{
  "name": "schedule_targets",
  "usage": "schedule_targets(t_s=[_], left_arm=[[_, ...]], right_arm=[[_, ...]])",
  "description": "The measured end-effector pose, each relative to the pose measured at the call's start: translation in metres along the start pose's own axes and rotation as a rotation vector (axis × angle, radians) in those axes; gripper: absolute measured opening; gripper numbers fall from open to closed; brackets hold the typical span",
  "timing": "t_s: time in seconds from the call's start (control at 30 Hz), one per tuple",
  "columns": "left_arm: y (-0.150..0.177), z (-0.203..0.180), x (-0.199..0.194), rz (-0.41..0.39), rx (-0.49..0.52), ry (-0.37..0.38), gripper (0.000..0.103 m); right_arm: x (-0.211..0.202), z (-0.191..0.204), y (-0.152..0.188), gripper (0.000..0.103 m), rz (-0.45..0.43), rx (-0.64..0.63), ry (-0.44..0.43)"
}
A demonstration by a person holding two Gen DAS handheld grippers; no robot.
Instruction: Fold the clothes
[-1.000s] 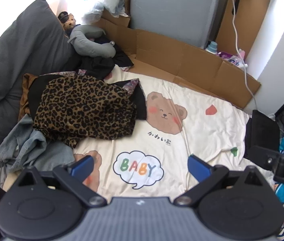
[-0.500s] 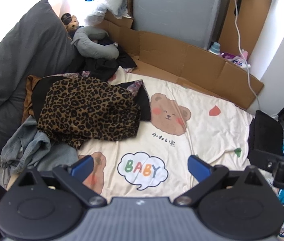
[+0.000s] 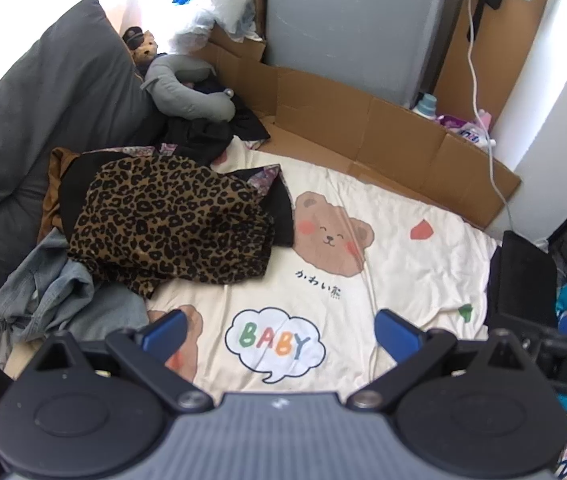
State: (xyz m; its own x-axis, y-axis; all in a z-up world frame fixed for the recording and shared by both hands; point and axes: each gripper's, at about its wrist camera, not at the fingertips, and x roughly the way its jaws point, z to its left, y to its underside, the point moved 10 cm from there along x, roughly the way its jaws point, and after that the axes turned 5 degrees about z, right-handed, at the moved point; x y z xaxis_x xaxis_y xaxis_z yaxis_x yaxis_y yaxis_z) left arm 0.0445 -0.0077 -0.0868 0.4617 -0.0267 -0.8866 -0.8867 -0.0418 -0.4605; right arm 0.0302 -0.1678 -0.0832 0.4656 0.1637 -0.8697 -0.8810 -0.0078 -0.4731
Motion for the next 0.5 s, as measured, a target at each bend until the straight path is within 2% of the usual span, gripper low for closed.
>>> schedule_targets(t_s=[0.5], left_arm=[[-0.0058, -0.0036, 0.0020, 0.007, 0.020, 0.021, 0.101]], right_arm=[[0.0016, -0.0015, -0.0017, 0.102, 0.008, 0.021, -0.034]])
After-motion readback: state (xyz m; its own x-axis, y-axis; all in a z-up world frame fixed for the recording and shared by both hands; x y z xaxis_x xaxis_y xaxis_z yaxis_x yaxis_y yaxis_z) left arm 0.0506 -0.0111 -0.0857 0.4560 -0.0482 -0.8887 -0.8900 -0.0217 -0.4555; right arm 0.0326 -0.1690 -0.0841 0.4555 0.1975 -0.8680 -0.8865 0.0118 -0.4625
